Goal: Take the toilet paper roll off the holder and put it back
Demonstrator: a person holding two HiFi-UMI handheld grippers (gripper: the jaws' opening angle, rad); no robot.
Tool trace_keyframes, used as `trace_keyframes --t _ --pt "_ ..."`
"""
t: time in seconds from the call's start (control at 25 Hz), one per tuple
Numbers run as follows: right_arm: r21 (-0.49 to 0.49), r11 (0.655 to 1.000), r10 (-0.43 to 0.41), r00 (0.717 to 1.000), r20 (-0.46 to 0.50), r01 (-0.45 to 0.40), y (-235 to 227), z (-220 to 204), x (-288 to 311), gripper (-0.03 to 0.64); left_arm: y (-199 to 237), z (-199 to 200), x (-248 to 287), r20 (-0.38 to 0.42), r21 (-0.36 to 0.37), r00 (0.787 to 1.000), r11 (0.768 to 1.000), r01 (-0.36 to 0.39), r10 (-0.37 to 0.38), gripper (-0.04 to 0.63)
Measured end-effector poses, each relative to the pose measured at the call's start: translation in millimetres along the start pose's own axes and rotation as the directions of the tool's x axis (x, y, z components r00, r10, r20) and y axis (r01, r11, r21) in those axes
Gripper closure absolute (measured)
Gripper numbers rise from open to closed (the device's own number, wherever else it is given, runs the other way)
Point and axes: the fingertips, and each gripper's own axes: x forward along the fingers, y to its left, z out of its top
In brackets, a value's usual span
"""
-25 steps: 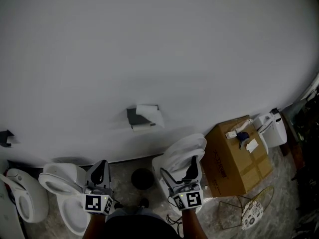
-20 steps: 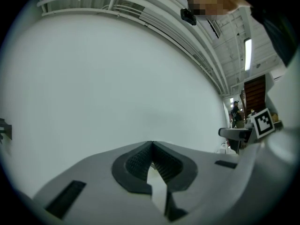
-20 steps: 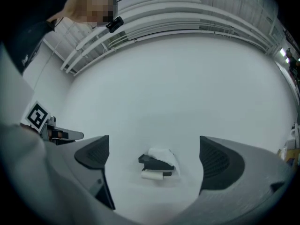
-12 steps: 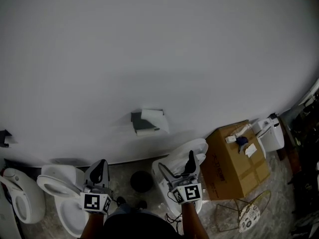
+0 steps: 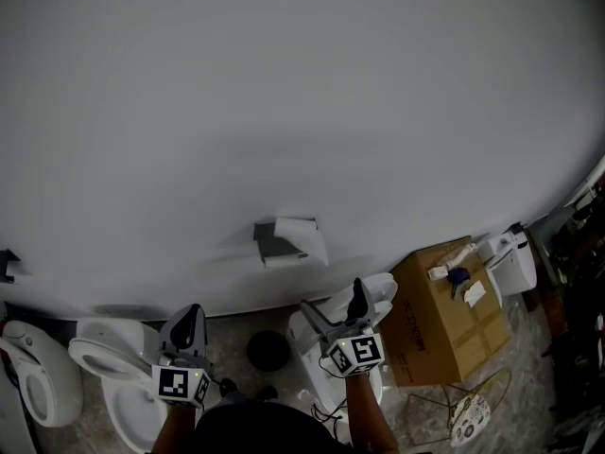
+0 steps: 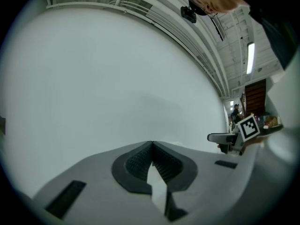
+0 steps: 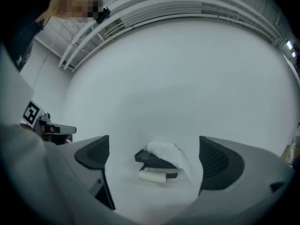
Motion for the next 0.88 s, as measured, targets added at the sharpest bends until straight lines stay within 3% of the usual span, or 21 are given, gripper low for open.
trace_keyframes --t 0.88 --pt "-0.036 0.999 0.035 0.986 -0.163 -0.041 -31.3 -41.5 92.6 0.038 16.2 0.5 10.8 0.010 -0.003 1.000 1.000 -0.015 0.015 0.592"
